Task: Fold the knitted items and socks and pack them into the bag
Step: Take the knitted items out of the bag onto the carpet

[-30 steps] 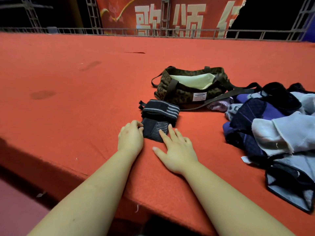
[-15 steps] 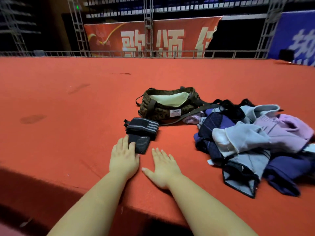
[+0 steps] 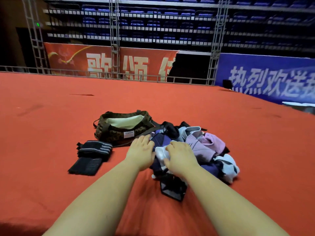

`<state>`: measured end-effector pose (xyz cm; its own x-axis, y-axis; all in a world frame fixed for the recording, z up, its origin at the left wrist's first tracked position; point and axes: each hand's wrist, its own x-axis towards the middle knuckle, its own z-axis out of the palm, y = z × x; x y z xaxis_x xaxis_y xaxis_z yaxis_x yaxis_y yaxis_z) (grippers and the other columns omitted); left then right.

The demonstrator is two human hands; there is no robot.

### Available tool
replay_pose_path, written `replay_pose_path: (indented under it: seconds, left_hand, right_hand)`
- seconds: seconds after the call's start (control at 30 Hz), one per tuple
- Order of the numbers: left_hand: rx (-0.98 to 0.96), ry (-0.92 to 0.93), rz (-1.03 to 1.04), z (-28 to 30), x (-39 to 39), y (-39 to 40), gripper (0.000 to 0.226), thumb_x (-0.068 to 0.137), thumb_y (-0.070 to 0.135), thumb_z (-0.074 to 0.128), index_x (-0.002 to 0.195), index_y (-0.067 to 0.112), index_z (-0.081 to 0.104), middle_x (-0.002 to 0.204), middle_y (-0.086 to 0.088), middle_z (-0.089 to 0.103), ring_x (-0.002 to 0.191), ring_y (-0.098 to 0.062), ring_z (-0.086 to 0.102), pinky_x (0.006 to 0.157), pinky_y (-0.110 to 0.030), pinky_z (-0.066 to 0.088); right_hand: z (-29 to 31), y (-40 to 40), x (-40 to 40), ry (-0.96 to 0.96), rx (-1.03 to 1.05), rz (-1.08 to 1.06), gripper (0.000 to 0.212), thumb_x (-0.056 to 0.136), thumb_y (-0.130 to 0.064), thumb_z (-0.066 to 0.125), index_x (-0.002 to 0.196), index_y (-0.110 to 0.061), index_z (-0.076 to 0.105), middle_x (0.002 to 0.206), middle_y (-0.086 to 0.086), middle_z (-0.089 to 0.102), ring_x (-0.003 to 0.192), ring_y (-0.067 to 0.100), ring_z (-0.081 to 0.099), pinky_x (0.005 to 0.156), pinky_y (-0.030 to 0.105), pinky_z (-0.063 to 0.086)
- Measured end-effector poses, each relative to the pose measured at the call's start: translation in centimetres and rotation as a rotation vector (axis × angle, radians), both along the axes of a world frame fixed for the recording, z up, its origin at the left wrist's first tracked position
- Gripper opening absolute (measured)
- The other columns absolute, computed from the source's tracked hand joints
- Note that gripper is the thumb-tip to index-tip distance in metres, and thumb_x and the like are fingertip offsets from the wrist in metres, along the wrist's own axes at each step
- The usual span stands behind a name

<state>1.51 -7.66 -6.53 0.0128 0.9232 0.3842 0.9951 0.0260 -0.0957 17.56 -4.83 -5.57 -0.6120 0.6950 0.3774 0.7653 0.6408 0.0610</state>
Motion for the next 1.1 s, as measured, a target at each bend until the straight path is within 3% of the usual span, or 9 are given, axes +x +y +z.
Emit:
replay_pose_path:
  seconds: [0.07, 0.13, 0.33, 0.6, 0.67, 0.8, 0.9, 1.03, 1.1]
  left_hand:
    - [-0.01, -0.042, 0.008, 0.3, 0.8, 2.5, 0.048, 0.09, 0.041, 0.033, 0.12, 0.014, 0.058, 0.142, -0.01, 0.043, 0.123, -0.027, 0.044, 0.098, -0.035, 0.035]
    - [-0.023, -0.096, 0.026, 0.9, 1.2, 5.1, 0.045, 0.095, 0.041, 0.04, 0.131, 0.015, 0.047, 0.147, -0.007, 0.035, 0.129, -0.025, 0.036, 0.104, -0.035, 0.028]
    - [0.054, -0.321, -0.02, 4.2, 1.3, 13.4, 0.036, 0.096, 0.038, 0.043, 0.119, 0.013, 0.055, 0.124, -0.007, 0.056, 0.116, -0.029, 0.049, 0.094, -0.037, 0.039]
    - [-0.213, -0.712, -0.061, 5.0, 0.0, 23.3, 0.033, 0.095, 0.03, 0.049, 0.126, 0.017, 0.055, 0.129, -0.001, 0.059, 0.117, -0.02, 0.053, 0.099, -0.032, 0.042]
    - [-0.285, -0.671, -0.091, 4.6, -0.5, 24.9, 0.035, 0.091, 0.022, 0.056, 0.125, 0.017, 0.056, 0.128, -0.001, 0.06, 0.115, -0.019, 0.055, 0.096, -0.03, 0.043]
    - [-0.434, -0.395, -0.132, 3.8, 0.2, 27.2, 0.044, 0.086, 0.024, 0.063, 0.128, 0.014, 0.055, 0.13, -0.005, 0.058, 0.118, -0.024, 0.053, 0.097, -0.031, 0.043]
    - [-0.489, -0.242, -0.14, 2.8, 1.0, 28.4, 0.032, 0.087, 0.026, 0.059, 0.114, 0.011, 0.062, 0.118, -0.011, 0.064, 0.106, -0.03, 0.057, 0.088, -0.036, 0.048]
    - [-0.347, -0.23, -0.079, 1.7, 1.4, 28.3, 0.033, 0.091, 0.033, 0.051, 0.12, 0.021, 0.059, 0.121, -0.006, 0.061, 0.112, -0.029, 0.055, 0.088, -0.034, 0.043]
    - [-0.217, -0.321, -0.047, 1.9, 1.3, 27.9, 0.029, 0.094, 0.031, 0.047, 0.119, 0.022, 0.058, 0.122, -0.007, 0.06, 0.114, -0.029, 0.054, 0.087, -0.033, 0.039]
  right_hand:
    - [0.9, 2.1, 1.4, -0.078, -0.015, -0.059, 0.035, 0.09, -0.032, 0.048, 0.118, -0.012, 0.053, 0.12, 0.006, 0.052, 0.115, 0.028, 0.046, 0.1, 0.039, 0.029]
    - [1.9, 4.7, 2.3, -0.115, 0.005, -0.093, 0.035, 0.091, -0.034, 0.045, 0.12, -0.014, 0.051, 0.123, 0.005, 0.05, 0.116, 0.026, 0.044, 0.099, 0.037, 0.027]
    - [5.5, 12.8, 2.4, -0.081, 0.05, -0.166, 0.038, 0.091, -0.038, 0.046, 0.121, -0.016, 0.05, 0.124, 0.004, 0.051, 0.117, 0.026, 0.046, 0.098, 0.036, 0.029]
    - [6.4, 23.6, 1.0, -0.052, -0.256, -0.348, 0.037, 0.096, -0.036, 0.045, 0.127, -0.018, 0.05, 0.13, 0.006, 0.057, 0.123, 0.025, 0.05, 0.103, 0.037, 0.031]
    - [5.9, 25.6, 1.0, -0.036, -0.344, -0.376, 0.036, 0.095, -0.034, 0.047, 0.128, -0.02, 0.051, 0.134, 0.005, 0.054, 0.124, 0.026, 0.048, 0.103, 0.037, 0.034]
    - [4.8, 28.2, 0.6, -0.105, -0.46, -0.353, 0.042, 0.093, -0.035, 0.053, 0.132, -0.018, 0.051, 0.135, 0.006, 0.053, 0.123, 0.027, 0.049, 0.102, 0.036, 0.04]
    - [4.4, 28.7, -0.2, -0.186, -0.472, -0.308, 0.034, 0.094, -0.031, 0.055, 0.12, -0.01, 0.06, 0.123, 0.01, 0.061, 0.112, 0.029, 0.055, 0.092, 0.031, 0.043]
    - [4.7, 29.0, -0.2, -0.048, -0.431, -0.255, 0.01, 0.094, -0.025, 0.054, 0.096, -0.016, 0.057, 0.109, 0.01, 0.064, 0.092, 0.026, 0.053, 0.076, 0.029, 0.041]
    - [5.5, 28.6, 0.1, 0.056, -0.396, -0.224, 0.008, 0.095, -0.024, 0.053, 0.098, -0.017, 0.056, 0.106, 0.009, 0.063, 0.09, 0.025, 0.052, 0.075, 0.03, 0.039]
